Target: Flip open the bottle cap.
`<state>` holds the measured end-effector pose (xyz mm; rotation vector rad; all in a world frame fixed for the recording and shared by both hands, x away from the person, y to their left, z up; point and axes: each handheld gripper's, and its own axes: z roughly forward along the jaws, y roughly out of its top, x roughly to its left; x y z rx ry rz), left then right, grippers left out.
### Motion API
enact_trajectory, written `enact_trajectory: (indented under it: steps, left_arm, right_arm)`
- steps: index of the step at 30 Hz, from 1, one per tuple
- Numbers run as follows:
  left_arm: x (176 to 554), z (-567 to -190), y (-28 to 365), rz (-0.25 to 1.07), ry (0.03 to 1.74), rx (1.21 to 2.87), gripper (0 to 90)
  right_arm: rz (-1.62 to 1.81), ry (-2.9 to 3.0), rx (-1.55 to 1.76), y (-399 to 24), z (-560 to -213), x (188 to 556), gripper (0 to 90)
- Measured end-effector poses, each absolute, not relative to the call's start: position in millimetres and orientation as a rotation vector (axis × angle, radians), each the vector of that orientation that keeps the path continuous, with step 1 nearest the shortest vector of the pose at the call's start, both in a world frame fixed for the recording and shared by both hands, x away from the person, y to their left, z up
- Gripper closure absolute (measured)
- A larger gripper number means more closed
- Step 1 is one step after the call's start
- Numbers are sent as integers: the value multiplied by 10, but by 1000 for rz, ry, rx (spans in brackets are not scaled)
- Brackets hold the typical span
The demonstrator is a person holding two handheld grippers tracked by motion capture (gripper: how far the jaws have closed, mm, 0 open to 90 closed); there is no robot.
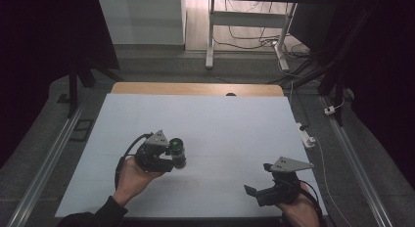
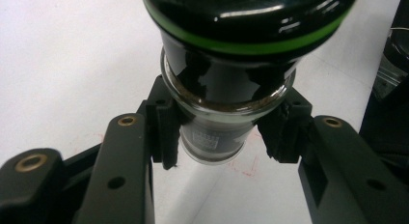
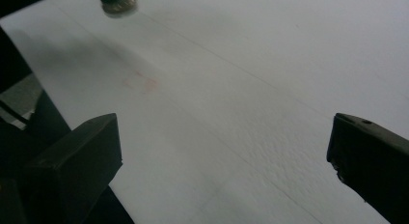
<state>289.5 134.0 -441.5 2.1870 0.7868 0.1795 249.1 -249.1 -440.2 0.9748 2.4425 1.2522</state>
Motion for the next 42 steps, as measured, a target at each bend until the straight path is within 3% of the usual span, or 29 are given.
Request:
enact_trajectory:
  steps: [42]
  left_arm:
    - [2906,-4491,1177,169,747,2223,535]
  right_arm:
    - [1260,2595,698,-1395,-4071,2864,0]
